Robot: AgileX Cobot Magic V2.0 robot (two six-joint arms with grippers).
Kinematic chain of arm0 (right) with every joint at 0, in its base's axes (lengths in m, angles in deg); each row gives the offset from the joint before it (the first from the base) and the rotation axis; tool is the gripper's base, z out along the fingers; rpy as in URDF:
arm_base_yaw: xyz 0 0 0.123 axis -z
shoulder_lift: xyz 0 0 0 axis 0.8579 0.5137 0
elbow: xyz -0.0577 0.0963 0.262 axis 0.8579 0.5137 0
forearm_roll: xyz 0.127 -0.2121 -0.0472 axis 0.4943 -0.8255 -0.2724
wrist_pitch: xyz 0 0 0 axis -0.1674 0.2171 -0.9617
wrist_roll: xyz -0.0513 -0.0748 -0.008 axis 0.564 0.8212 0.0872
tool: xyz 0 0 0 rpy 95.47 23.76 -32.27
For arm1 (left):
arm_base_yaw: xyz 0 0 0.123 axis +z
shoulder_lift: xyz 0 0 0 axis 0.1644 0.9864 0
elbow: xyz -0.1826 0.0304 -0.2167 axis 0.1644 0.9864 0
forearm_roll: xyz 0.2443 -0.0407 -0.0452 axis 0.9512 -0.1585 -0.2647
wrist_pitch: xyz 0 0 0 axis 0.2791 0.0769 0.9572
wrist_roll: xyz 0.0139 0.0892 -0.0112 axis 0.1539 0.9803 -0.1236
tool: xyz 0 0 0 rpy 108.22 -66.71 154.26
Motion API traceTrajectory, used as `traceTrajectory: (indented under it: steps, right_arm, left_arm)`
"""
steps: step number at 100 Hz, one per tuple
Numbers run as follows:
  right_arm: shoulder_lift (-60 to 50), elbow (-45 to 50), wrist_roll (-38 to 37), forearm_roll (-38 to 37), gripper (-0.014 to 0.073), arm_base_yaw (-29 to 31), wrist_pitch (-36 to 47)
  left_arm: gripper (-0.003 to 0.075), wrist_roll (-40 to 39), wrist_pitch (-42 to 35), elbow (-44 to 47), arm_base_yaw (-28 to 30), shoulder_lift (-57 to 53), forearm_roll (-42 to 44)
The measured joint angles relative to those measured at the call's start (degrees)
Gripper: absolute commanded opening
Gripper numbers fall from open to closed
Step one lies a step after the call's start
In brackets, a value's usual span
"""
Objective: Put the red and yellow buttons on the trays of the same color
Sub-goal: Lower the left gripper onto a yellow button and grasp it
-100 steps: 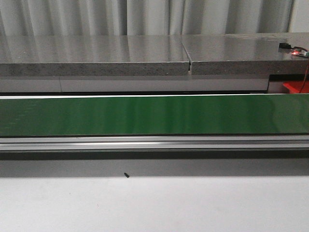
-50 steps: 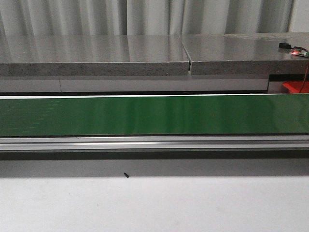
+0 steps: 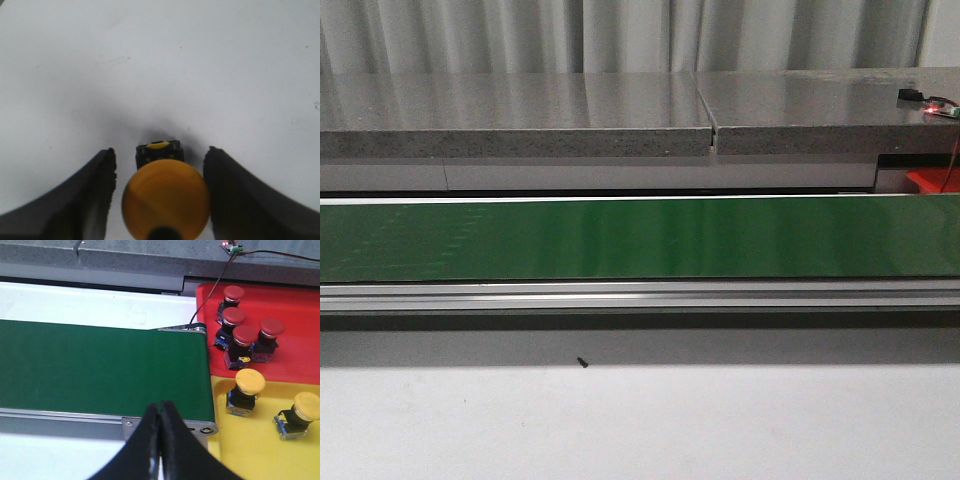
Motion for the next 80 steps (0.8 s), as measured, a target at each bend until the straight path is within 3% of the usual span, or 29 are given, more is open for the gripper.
traceTrajectory:
  steps: [16, 54, 80]
  right_arm:
    - [0.0, 0.0, 0.0, 0.0, -0.0067, 0.0, 0.0]
    - [-0.1, 0.0, 0.0, 0.0, -0.0067, 0.0, 0.0]
    - [-0.1, 0.0, 0.0, 0.0, -0.0067, 0.0, 0.0]
  left_arm:
    - [0.0167, 0.0, 0.0, 0.0, 0.0, 0.0, -0.1]
    - [0.0166, 0.0, 2.5, 1.7, 0.0, -8.0, 0.5]
    - [0.0166, 0.0, 0.0, 13.3, -3.2, -21.6, 0.7]
